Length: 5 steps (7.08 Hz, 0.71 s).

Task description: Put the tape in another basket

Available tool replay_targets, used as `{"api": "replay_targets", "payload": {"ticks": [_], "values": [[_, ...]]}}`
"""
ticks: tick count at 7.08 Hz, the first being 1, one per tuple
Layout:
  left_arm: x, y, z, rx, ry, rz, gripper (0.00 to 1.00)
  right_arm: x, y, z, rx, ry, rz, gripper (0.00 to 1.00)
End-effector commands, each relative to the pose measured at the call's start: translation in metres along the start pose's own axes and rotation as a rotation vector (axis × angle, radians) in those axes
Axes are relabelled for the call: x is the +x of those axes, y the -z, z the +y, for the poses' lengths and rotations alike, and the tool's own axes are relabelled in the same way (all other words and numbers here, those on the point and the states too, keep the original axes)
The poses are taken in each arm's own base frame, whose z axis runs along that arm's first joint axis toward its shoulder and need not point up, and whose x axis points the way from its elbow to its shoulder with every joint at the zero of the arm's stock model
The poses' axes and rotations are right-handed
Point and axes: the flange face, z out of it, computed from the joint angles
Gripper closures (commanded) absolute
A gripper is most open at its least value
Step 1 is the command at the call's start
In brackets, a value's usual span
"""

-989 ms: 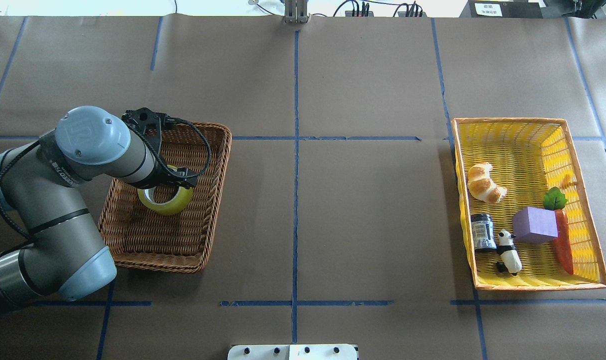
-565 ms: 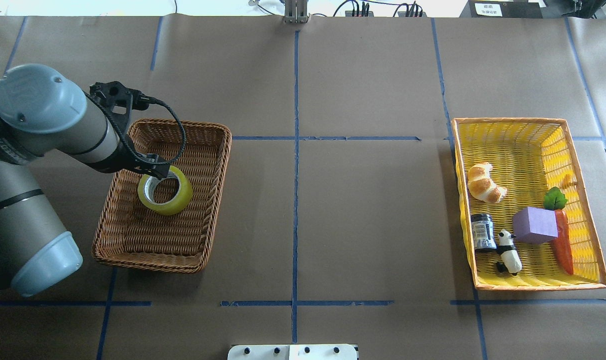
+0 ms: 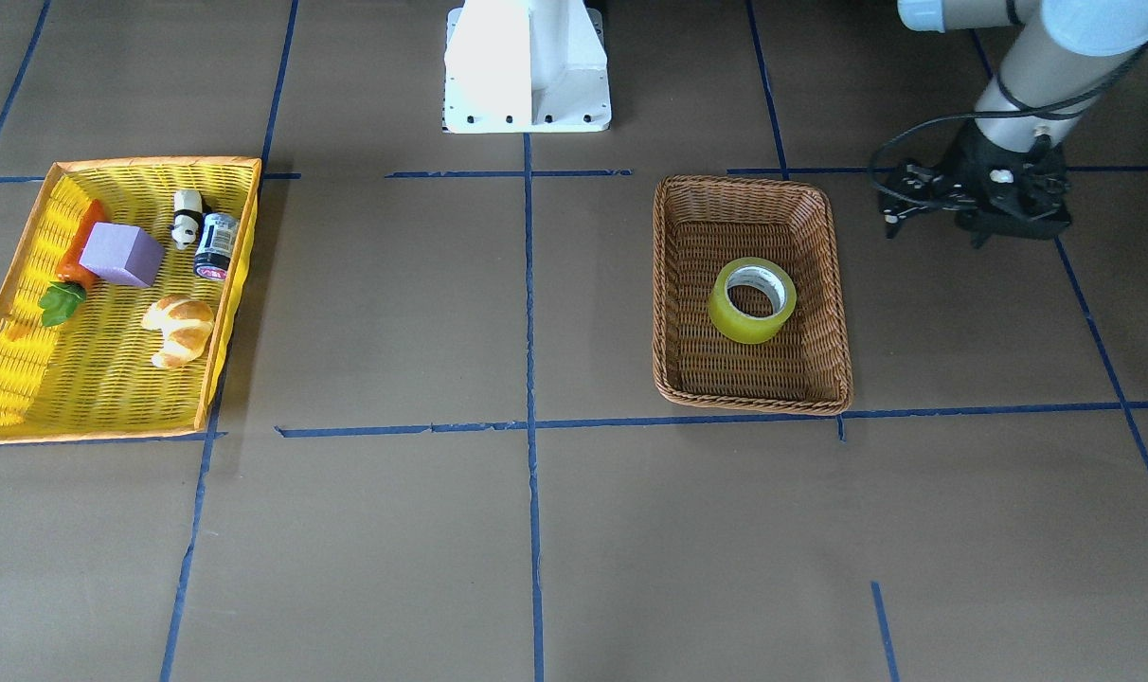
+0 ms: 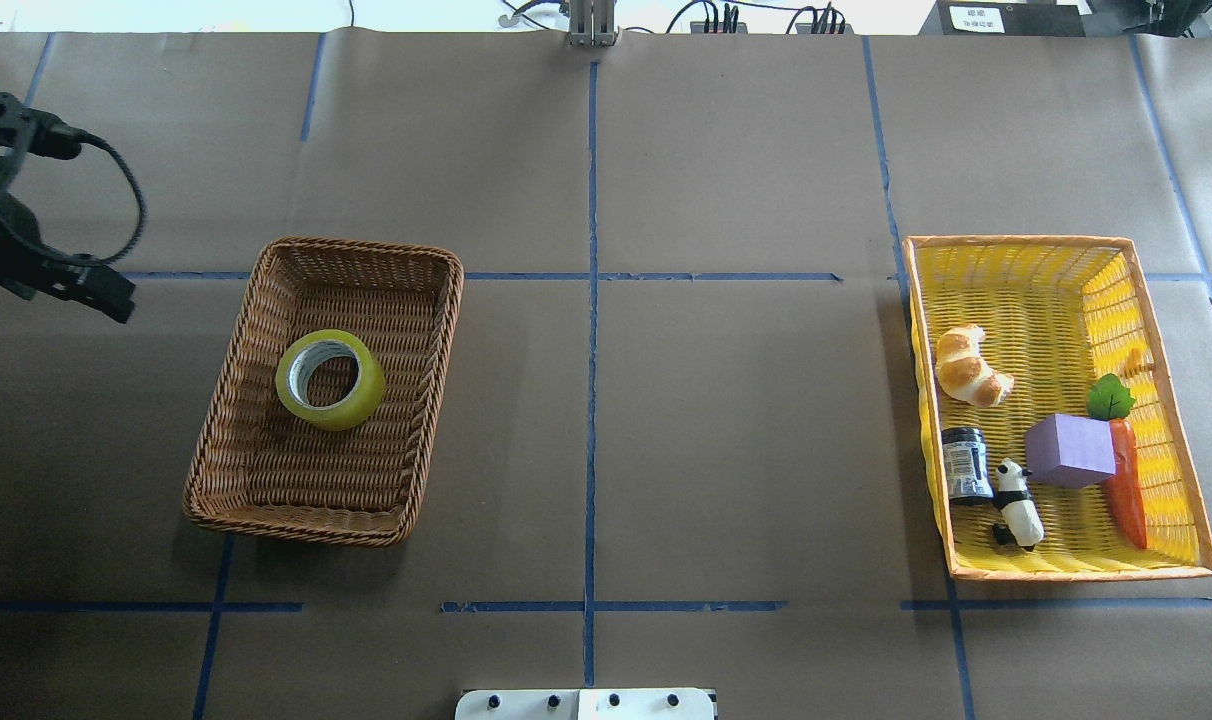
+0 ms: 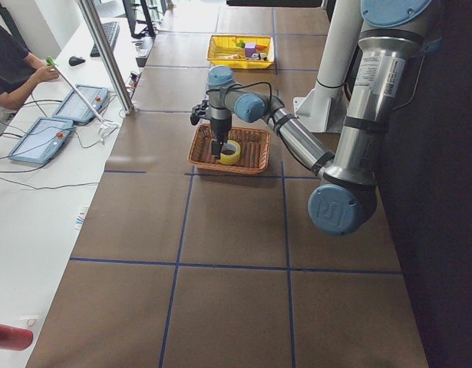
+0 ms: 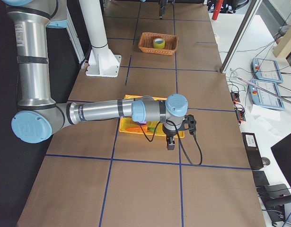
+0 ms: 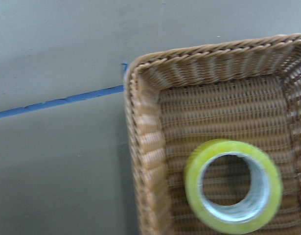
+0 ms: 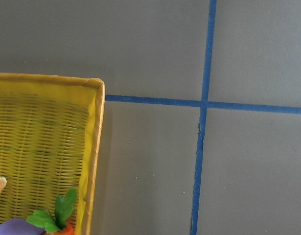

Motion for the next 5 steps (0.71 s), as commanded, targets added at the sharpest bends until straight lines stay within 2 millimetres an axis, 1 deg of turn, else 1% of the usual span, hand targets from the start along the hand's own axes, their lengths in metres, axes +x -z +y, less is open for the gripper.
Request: {"api": "replay_targets", "payload": {"ticks": [1, 2, 3, 4, 5], "values": [[-0.103, -0.001, 0.021, -0.052, 0.043, 0.041, 0.00, 0.038, -0.012, 0.043, -0.023, -0.082, -0.017, 0.00], [-0.143, -0.006, 0.030, -0.071, 0.114, 0.048, 0.00, 0.048, -0.013, 0.054, -0.024, -0.101, -0.017, 0.00], [-0.181, -0.019, 0.033, -0.096, 0.135, 0.068, 0.00, 0.052, -0.012, 0.060, -0.017, -0.102, -0.016, 0.00], [-0.214, -0.033, 0.037, -0.099, 0.085, 0.142, 0.00, 0.058, -0.018, 0.068, 0.016, -0.066, -0.009, 0.00], [-0.240, -0.031, 0.039, -0.075, 0.086, 0.153, 0.00, 0.057, -0.017, 0.066, 0.050, -0.034, -0.004, 0.00]]}}
